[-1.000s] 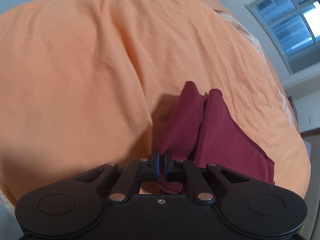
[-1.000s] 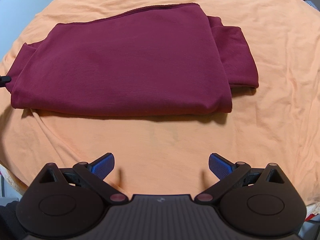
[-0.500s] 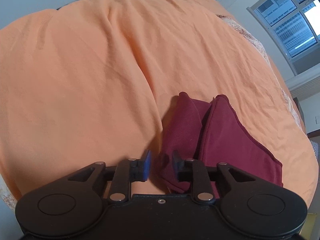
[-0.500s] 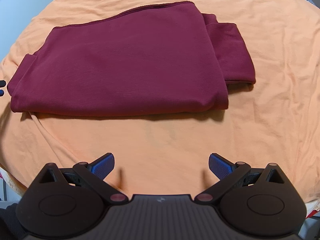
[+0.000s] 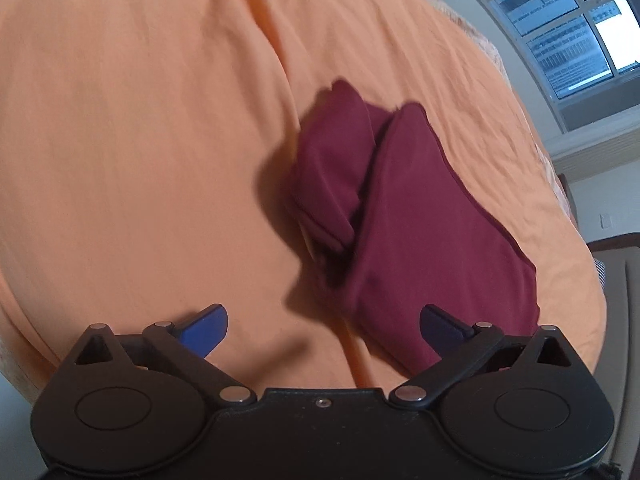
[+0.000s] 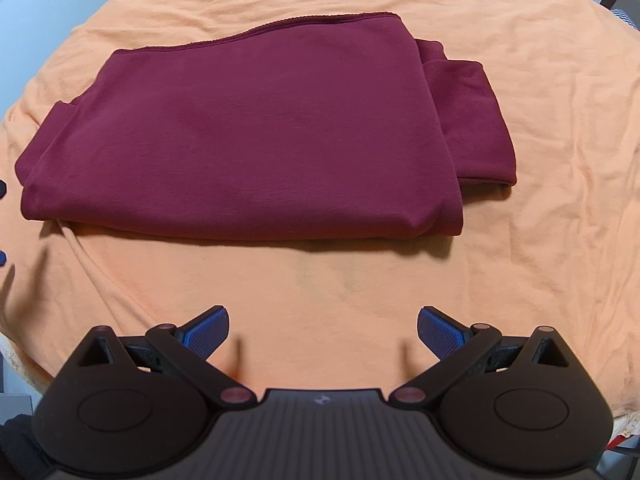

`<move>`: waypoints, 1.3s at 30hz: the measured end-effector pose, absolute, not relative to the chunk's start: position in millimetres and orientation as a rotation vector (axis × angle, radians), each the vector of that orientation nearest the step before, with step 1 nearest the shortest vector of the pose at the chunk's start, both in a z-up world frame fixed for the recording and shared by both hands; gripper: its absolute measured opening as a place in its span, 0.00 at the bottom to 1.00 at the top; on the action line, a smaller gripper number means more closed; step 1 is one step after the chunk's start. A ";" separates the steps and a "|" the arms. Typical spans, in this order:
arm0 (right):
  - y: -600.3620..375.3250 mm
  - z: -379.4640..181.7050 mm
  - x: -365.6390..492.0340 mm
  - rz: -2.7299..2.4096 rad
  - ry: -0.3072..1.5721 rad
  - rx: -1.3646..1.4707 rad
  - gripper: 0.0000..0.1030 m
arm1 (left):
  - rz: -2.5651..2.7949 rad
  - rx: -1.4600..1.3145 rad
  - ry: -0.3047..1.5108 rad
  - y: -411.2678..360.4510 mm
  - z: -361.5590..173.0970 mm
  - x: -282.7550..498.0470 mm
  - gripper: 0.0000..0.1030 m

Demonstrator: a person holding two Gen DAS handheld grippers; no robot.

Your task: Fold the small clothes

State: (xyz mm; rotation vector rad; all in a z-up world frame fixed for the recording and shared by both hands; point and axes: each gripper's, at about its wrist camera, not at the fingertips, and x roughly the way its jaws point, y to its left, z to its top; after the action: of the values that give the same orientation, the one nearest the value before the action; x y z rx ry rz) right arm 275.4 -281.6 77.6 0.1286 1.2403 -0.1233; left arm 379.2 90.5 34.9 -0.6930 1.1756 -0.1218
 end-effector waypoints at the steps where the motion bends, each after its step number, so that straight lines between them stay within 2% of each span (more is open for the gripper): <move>1: -281.3 77.5 275.8 -0.123 1.240 0.120 1.00 | -0.132 -0.703 1.173 84.8 31.7 377.9 0.99; 6: -274.7 82.2 275.9 -0.109 1.225 0.074 1.00 | -0.157 -0.710 1.170 59.9 15.2 389.9 0.99; 11: -266.5 85.0 282.7 -0.099 1.214 0.039 1.00 | -0.166 -0.856 1.185 58.4 -9.8 403.5 0.97; 14: -263.9 88.4 290.4 -0.108 1.194 0.029 1.00 | -0.153 -0.911 1.160 65.7 -11.5 402.8 0.77; 16: -263.5 89.7 295.7 -0.116 1.182 0.029 1.00 | -0.158 -0.911 1.162 67.6 -9.5 404.1 0.57; 18: -263.2 90.8 301.4 -0.115 1.165 0.027 1.00 | -0.155 -0.918 1.149 68.6 -5.4 403.6 0.48; 21: -259.1 91.2 312.8 -0.095 1.128 -0.030 1.00 | -0.150 -0.915 1.136 68.2 -1.1 402.2 0.48; 23: -255.3 89.0 321.8 -0.080 1.091 -0.086 1.00 | -0.141 -0.921 1.132 68.5 -0.7 400.3 0.54; 24: -253.2 86.8 327.0 -0.074 1.073 -0.115 1.00 | -0.140 -0.922 1.132 68.2 -1.1 400.1 0.63; 25: -251.0 83.9 332.4 -0.070 1.062 -0.140 1.00 | -0.133 -0.918 1.129 66.9 -0.7 400.1 0.67; 29: -244.1 68.4 352.4 -0.010 1.070 -0.199 1.00 | -0.095 -0.912 1.123 63.8 -1.0 405.5 0.66; 31: -241.1 57.7 359.0 0.034 1.107 -0.240 1.00 | -0.052 -0.915 1.105 65.1 0.6 406.5 0.53; 34: -239.8 43.5 361.3 0.084 1.141 -0.305 1.00 | 0.008 -0.905 1.107 63.0 5.1 407.4 0.39; 39: -247.0 36.9 357.4 0.115 1.150 -0.277 1.00 | 0.024 -0.884 1.060 57.5 13.5 398.4 0.37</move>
State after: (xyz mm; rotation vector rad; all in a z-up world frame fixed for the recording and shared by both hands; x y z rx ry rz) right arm 357.4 -247.0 36.9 -0.2766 1.1503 0.1154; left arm 398.4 57.5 13.5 -0.8841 1.0599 0.0238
